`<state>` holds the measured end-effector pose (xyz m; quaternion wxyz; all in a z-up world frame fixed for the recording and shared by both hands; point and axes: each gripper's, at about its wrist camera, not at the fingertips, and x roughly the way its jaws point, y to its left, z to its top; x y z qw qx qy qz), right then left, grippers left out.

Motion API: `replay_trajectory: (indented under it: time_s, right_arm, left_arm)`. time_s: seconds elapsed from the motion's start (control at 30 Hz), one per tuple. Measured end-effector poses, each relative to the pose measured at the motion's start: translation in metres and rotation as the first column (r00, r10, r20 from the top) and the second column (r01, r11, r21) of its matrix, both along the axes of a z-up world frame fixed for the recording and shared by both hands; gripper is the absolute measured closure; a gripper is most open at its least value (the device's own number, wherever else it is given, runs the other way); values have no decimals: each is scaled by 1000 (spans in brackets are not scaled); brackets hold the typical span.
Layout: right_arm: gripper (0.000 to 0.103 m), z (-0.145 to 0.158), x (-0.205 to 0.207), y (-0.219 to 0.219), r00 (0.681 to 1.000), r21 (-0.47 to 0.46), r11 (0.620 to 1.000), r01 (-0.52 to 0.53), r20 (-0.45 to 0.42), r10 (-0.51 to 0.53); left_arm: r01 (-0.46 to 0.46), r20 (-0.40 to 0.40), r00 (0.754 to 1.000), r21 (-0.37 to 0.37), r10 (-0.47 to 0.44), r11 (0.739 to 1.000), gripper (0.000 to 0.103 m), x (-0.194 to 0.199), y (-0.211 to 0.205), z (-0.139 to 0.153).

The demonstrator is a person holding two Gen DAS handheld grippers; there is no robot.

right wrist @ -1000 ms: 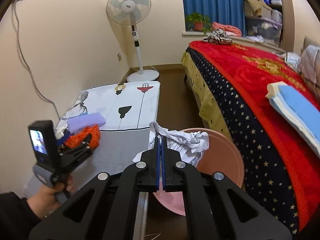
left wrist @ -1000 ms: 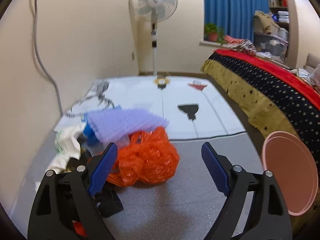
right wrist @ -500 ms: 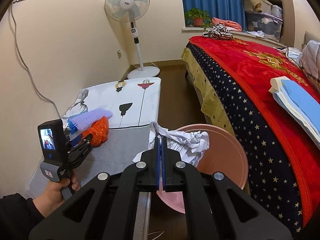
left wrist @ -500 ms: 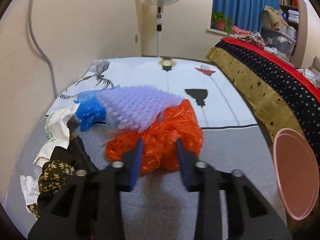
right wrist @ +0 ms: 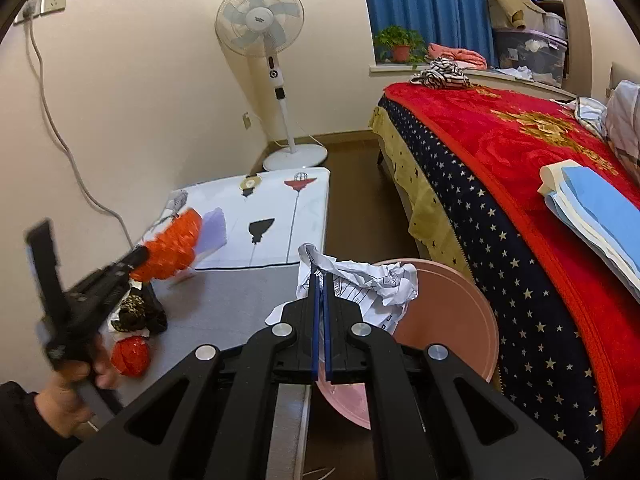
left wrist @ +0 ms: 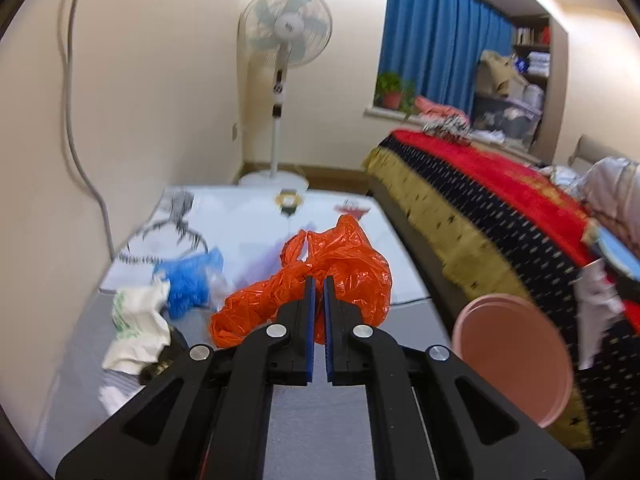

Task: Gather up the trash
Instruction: 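Drop the orange mesh bag and white paper into the pink wastebasket with both grippers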

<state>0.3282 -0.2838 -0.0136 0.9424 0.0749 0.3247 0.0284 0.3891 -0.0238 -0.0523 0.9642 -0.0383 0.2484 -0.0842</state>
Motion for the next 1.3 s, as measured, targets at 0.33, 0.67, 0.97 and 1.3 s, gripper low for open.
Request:
replay_trajectory:
  time_s: [0.33,0.67,0.97,1.3]
  right_arm:
    - [101,5,-9,0,999,19,999,-39,20,39]
    - [101,5,-24,-15,999,31,999,-41,30,40]
    - [101,1,-21,-48,999,28,999,35,3,-35]
    - [101,-24,2,-85,991,33,995,96,-98,-92]
  left_arm:
    - [37,86,996,27,-39,999,99,-55,-5,61]
    - [72,90,993,46,-76,996,99,-76,-29,71]
    - [192,28,981,25,-193,981,99,-62,-87,56]
    - [332,-136,935,4,-328,943,99,-15,-172,1]
